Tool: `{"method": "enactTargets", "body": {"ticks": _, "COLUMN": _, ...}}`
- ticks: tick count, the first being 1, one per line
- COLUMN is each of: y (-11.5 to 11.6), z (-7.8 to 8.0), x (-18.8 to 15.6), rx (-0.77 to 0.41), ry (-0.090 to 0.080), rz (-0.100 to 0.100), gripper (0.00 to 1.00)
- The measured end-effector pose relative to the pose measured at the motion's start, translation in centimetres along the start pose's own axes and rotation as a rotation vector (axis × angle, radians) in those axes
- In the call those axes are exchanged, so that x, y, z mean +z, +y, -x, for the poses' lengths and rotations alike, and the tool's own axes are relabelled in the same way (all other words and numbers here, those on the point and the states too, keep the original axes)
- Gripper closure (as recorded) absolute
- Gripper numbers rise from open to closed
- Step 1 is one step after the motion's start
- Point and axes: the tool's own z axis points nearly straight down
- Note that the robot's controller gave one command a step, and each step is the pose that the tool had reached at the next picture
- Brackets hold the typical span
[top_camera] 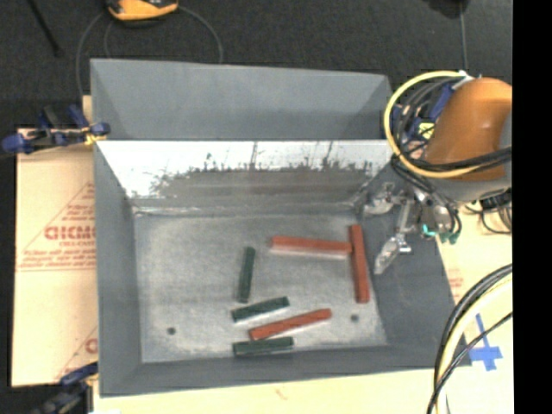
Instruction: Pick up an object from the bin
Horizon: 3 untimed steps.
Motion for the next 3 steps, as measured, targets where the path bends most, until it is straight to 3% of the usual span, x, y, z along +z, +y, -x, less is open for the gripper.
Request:
{"method": "enactTargets", "body": {"ticks": 1, "y": 2.2, "z": 2.5, "x": 8.2, "rx": 0.216, "ry": 0.000, "rz": 0.001, "gripper": 1.00}}
{"method": "enactTargets", "body": {"ticks": 2, "y": 2.2, "z": 2.6, "x": 8.2, "rx": 0.215, "ry": -0.001, "rz": 0.001, "gripper": 1.00}}
{"method": "enactTargets", "body": {"ticks": 3, "y": 0.9, "z": 0.6, "x": -6.9, "rx": 0.122, "ry": -0.005, "rz": -0.001, "gripper": 1.00}}
